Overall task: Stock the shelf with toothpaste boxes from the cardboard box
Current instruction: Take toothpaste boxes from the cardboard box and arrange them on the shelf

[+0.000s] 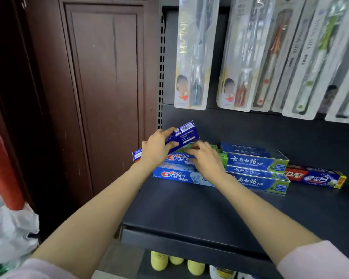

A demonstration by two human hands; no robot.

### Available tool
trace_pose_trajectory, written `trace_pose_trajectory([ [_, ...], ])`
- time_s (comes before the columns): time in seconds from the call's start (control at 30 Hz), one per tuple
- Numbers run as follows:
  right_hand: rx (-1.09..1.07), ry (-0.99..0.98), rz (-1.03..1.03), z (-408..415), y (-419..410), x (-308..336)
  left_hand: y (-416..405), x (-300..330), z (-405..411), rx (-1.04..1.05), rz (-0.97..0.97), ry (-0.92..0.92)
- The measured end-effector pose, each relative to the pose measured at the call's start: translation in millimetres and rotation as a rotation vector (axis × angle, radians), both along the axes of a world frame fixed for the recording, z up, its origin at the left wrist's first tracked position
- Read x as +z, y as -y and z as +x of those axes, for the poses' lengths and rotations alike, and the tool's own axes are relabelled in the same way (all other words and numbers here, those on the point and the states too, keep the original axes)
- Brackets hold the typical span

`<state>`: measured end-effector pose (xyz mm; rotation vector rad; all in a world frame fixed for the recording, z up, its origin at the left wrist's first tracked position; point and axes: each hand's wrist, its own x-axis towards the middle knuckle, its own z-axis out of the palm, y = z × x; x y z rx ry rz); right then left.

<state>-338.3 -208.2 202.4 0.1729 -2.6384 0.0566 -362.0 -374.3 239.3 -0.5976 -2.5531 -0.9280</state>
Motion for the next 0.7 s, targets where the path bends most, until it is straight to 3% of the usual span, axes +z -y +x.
trace_pose_trajectory([
  [0.03,-0.002,-0.045,-0.116,3,1,0,1,0,-1,-0.014,0.004,-0.006],
  [0.1,0.000,-0.115,-0.572,13,5,6,4,1,-1,-0.027,-0.003,-0.041],
  [0.2,0.103,0.046,-1.427,31,17,24,4,3,8,-0.070,-0.069,-0.186],
  [0.27,0.143,0.106,-1.690,38,17,32,-1,1,17,-0.129,-0.196,-0.330],
  [0.33,0.140,0.044,-1.767,48,15,35,-6,-1,24,-0.165,-0.248,-0.382],
  [0.5,0.280,-0.019,-1.704,86,-10,36,-11,4,27,-0.211,-0.334,-0.140],
  [0.6,0.333,-0.030,-1.712,105,-32,30,-20,7,35,-0.250,-0.356,-0.145],
  [0.7,0.043,-0.062,-1.214,119,-51,30,-39,6,50,-0.218,-0.386,-0.271],
])
